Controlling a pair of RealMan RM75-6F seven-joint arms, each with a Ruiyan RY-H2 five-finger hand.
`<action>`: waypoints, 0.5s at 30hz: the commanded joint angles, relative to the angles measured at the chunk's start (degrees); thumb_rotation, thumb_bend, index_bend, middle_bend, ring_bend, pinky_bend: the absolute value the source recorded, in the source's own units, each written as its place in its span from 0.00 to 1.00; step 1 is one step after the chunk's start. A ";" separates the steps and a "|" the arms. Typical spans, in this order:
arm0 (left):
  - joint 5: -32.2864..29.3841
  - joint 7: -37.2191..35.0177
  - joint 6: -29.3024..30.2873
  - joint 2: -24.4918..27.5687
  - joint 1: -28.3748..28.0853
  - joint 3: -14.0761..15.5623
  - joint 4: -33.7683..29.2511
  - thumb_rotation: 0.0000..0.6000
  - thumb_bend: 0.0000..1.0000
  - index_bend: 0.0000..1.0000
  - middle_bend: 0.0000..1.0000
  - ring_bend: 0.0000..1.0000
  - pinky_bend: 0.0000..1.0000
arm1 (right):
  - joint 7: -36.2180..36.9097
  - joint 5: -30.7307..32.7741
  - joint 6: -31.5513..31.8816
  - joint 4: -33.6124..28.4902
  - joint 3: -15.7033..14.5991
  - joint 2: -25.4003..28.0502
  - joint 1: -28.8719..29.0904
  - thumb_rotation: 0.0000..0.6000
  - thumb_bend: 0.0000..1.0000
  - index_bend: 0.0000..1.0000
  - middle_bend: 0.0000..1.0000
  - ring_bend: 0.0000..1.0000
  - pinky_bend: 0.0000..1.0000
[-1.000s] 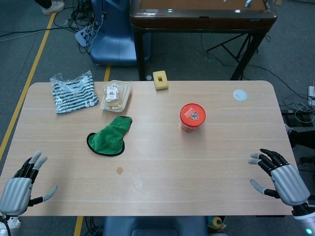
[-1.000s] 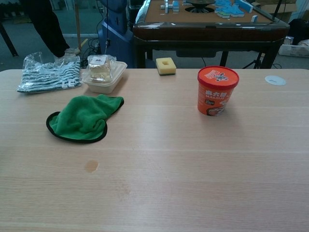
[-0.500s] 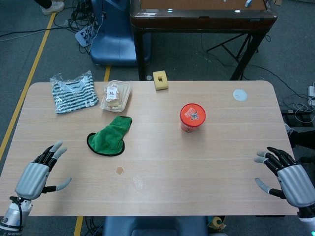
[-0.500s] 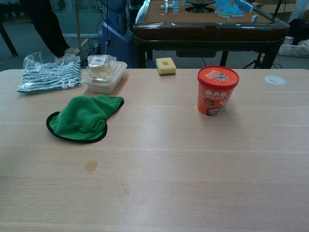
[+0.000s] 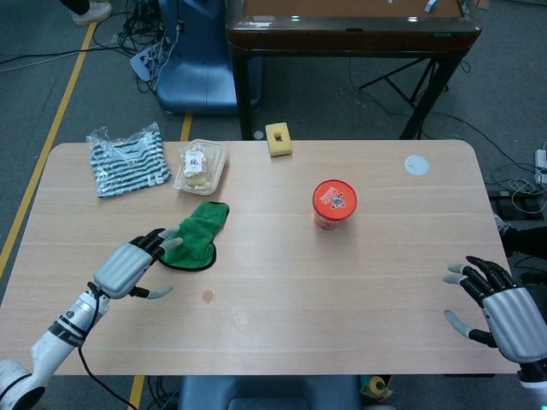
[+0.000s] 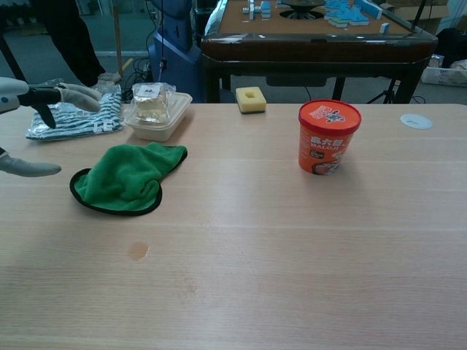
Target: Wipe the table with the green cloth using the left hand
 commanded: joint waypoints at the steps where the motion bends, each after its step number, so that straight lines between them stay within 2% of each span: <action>1: -1.35 -1.05 -3.85 -3.51 -4.07 -1.00 4.53 1.00 0.18 0.14 0.06 0.09 0.26 | -0.23 0.05 0.01 -0.24 0.01 0.19 -0.11 1.00 0.33 0.35 0.29 0.16 0.19; 9: -5.53 3.09 -11.81 -9.05 -10.29 -1.60 12.81 1.00 0.18 0.13 0.02 0.05 0.23 | -0.71 0.38 0.00 -0.88 0.04 0.65 -0.45 1.00 0.33 0.35 0.29 0.16 0.19; 12: -7.90 5.85 -15.09 -10.51 -12.07 -1.63 15.34 1.00 0.18 0.09 0.00 0.00 0.18 | -0.81 0.55 -0.25 -1.01 0.08 0.72 -0.44 1.00 0.33 0.35 0.29 0.16 0.19; 15: -12.07 10.73 -18.57 -12.02 -13.57 -2.27 17.54 1.00 0.18 0.04 0.00 0.00 0.15 | -0.84 0.69 -0.50 -1.09 0.18 0.69 -0.35 1.00 0.33 0.35 0.29 0.16 0.19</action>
